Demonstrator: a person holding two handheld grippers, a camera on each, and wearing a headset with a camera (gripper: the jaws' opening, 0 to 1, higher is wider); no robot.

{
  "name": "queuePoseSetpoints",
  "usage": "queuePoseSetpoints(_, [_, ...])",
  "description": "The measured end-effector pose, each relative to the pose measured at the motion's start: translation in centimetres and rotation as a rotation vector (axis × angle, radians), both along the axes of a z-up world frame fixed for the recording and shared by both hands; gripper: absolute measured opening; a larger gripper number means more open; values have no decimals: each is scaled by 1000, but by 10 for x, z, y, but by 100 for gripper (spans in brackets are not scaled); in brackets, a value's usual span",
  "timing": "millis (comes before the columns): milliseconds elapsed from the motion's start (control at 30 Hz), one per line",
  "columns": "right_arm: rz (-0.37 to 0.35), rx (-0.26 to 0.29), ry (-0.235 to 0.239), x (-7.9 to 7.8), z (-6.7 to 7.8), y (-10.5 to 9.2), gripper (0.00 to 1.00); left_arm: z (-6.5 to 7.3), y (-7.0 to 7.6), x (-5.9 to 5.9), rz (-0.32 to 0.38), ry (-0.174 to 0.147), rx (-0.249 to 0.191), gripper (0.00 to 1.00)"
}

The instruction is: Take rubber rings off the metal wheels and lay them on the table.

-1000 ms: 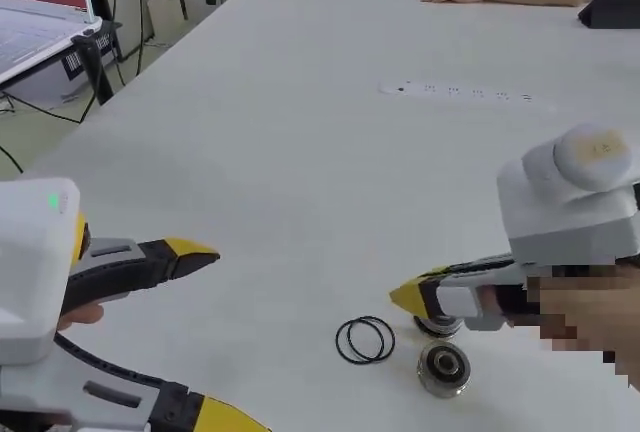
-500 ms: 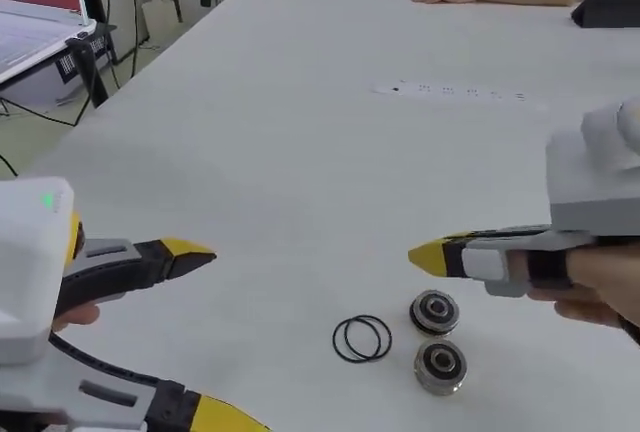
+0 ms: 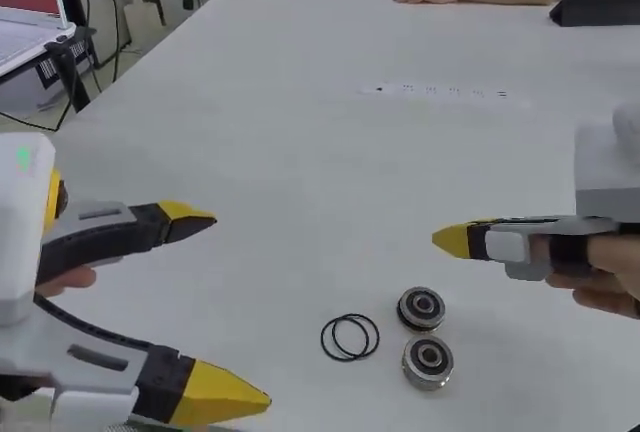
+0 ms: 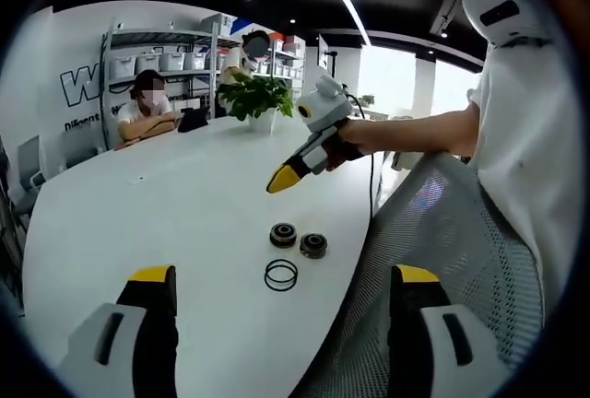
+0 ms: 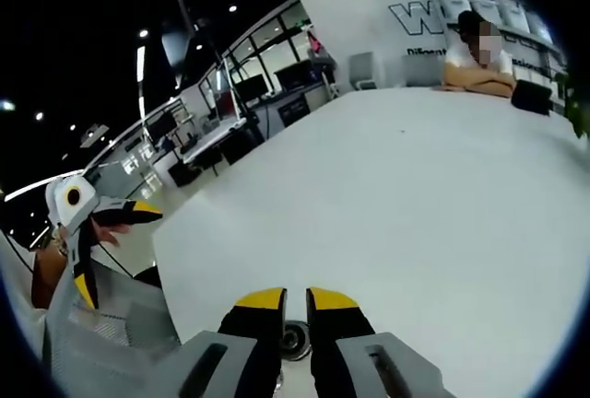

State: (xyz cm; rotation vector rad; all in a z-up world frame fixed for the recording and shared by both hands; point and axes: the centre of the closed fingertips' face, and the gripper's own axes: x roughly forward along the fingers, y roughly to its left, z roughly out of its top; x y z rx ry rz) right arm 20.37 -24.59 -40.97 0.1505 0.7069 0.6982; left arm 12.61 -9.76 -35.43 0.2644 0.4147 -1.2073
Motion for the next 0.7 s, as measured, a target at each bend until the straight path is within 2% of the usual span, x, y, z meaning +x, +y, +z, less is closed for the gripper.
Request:
queuePoseSetpoints(200, [16,-56,-6,-1,-7,-7,6,19,-15,14,-48,-58,2,94])
queuePoseSetpoints(367, [39,-64,8,-7,-9,-4,6,28,-34,23,-132,-114,35,93])
queuePoseSetpoints(533, [67,-89,1,-12,-9,-3,7,35,-52,36,-172,-159,57,92])
queuePoseSetpoints(700, [104,-135,-14,-20,-12,-8,9,47,-77,46,-207,-216,27,90])
